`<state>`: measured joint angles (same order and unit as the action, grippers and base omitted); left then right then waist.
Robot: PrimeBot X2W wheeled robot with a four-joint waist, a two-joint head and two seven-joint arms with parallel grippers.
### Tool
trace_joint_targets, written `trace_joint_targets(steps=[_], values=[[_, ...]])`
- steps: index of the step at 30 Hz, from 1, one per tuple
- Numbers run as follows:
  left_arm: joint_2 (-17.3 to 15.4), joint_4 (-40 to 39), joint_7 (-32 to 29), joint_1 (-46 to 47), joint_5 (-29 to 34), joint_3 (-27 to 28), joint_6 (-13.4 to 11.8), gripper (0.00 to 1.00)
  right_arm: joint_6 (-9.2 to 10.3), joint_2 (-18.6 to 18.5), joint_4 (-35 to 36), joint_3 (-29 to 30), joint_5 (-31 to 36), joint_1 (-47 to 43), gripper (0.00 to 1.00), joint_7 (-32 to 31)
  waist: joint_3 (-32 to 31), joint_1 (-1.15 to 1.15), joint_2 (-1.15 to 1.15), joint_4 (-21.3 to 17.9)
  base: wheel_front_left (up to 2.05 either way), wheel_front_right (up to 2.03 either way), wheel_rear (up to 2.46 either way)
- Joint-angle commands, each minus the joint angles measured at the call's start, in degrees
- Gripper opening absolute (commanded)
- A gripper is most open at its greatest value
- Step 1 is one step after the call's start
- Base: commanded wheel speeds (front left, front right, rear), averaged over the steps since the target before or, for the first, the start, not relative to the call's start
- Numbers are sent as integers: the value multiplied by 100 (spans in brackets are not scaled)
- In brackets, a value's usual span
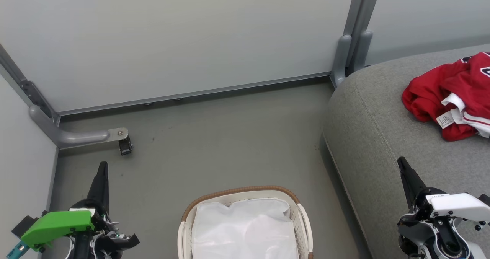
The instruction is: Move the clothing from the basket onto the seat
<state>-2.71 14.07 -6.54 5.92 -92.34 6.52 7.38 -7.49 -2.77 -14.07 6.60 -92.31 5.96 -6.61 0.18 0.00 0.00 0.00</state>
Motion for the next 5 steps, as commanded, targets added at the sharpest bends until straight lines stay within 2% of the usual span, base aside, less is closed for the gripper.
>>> trace_joint_targets(steps=[1,5], values=[[-32,-11,-17,64,-17,12,26,0,0,-22,17,13,-10,44,0,-14,0,0,0,0,0,0,0],[-32,-11,-17,64,-17,12,26,0,0,-22,17,13,-10,44,0,-14,0,0,0,0,0,0,0]])
